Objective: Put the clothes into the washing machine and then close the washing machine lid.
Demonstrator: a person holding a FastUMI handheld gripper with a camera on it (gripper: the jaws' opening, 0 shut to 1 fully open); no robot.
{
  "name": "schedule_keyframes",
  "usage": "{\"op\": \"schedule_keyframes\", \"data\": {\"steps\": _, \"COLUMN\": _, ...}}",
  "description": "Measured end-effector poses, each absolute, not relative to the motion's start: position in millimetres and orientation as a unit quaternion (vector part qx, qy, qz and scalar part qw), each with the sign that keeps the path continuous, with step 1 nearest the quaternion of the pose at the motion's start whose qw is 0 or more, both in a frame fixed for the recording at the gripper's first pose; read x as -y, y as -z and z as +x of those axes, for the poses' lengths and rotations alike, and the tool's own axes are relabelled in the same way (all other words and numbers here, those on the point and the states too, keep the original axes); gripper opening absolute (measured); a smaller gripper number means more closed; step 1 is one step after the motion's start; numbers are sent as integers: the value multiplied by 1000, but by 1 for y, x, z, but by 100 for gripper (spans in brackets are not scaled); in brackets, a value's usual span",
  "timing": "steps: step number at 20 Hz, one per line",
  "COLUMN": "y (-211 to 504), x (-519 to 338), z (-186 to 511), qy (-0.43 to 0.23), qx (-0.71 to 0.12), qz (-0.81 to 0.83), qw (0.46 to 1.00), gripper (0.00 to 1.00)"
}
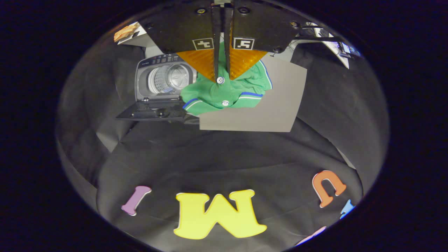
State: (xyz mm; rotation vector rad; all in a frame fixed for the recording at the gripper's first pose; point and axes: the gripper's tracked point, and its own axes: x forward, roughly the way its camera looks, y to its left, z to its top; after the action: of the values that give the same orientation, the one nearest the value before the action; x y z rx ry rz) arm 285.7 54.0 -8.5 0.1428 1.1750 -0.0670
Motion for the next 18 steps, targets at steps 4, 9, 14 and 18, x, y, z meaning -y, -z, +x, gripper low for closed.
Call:
{"op": "schedule_keyframes", "data": {"steps": 4, "y": -5, "x": -12, "z": 269, "qy": 69, "qx": -524, "qz": 43, "qw": 848, "gripper": 7}}
{"op": "schedule_keyframes", "data": {"steps": 9, "y": -14, "x": 36, "z": 243, "qy": 104, "qx": -511, "qz": 64, "qw": 851, "gripper": 7}}
{"op": "schedule_keyframes", "data": {"steps": 14, "y": -1, "x": 92, "z": 228, "qy": 133, "qx": -512, "qz": 69, "qw": 846, "gripper": 7}}
{"op": "schedule_keyframes", "data": {"steps": 18, "y": 20, "x": 125, "z": 230, "qy": 121, "qx": -525, "qz": 100, "qw": 836, "gripper": 7}}
